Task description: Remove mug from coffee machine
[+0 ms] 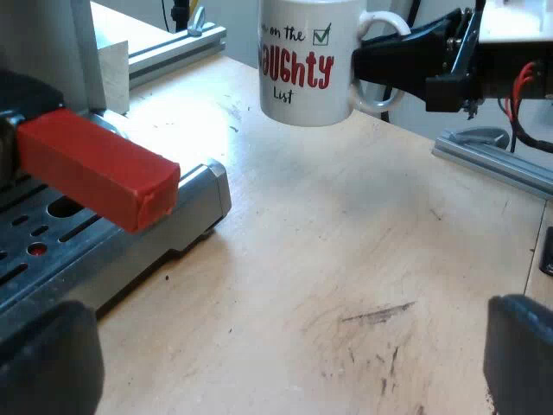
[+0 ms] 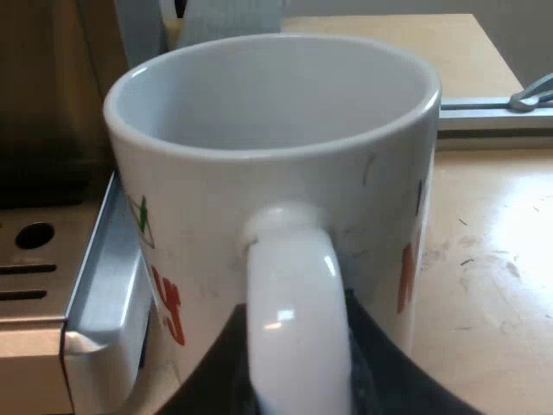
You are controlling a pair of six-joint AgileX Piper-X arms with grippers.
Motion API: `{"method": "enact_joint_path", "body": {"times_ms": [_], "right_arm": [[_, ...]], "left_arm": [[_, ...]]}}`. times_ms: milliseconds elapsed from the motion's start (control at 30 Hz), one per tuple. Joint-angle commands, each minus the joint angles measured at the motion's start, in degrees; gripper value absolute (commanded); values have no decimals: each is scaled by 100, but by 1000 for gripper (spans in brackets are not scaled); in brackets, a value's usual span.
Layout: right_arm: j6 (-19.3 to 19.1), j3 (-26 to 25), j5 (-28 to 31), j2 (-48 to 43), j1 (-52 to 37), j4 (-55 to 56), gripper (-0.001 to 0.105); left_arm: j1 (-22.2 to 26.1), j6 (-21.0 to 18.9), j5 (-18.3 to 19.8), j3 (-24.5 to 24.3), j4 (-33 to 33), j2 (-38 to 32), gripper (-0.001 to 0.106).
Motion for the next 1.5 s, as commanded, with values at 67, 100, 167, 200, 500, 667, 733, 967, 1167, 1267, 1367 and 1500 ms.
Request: {"method": "enact_joint_path", "body": {"times_ms": [67, 100, 167, 200, 500, 667, 733, 967, 1167, 1267, 1367, 1500], "right_arm": [[3, 148, 72, -66, -402, -714, 0], [3, 180, -18, -38, -524, -842, 0], [3, 185, -243, 40, -760, -931, 0], [3, 185, -471, 119, -924, -1012, 0], [-25, 185, -1667, 1189, -1675, -2068, 0], [-671, 185, -1665, 2080, -1787, -3097, 0], [-782, 185, -1694, 2384, -1787, -3435, 0], [-1087, 185, -1656, 3511, -1787, -4566, 0], [-1088, 185, -1489, 4366, -1787, -5443, 0], [-1088, 185, -1434, 4539, -1787, -5692, 0], [-1088, 175, -1349, 5007, -1787, -6227, 0], [-1088, 160, -1305, 5249, -1787, -6446, 0]], "left_arm": [[-20, -18, 37, -52, -67, 7, 90], [-20, -18, 37, -52, -67, 7, 90], [-20, -18, 37, -52, -67, 7, 90], [-20, -18, 37, -52, -67, 7, 90], [-20, -18, 37, -52, -38, 7, 90], [-20, -18, 37, -21, -10, 7, 90], [-20, -18, 37, -3, -10, 7, 90], [-20, -18, 37, 13, -10, 7, 90], [-20, -18, 37, 13, -10, 7, 90], [-20, -18, 37, 13, -10, 7, 90], [-20, -18, 37, 13, -10, 7, 90], [-20, -18, 37, 13, -10, 7, 90]]}}
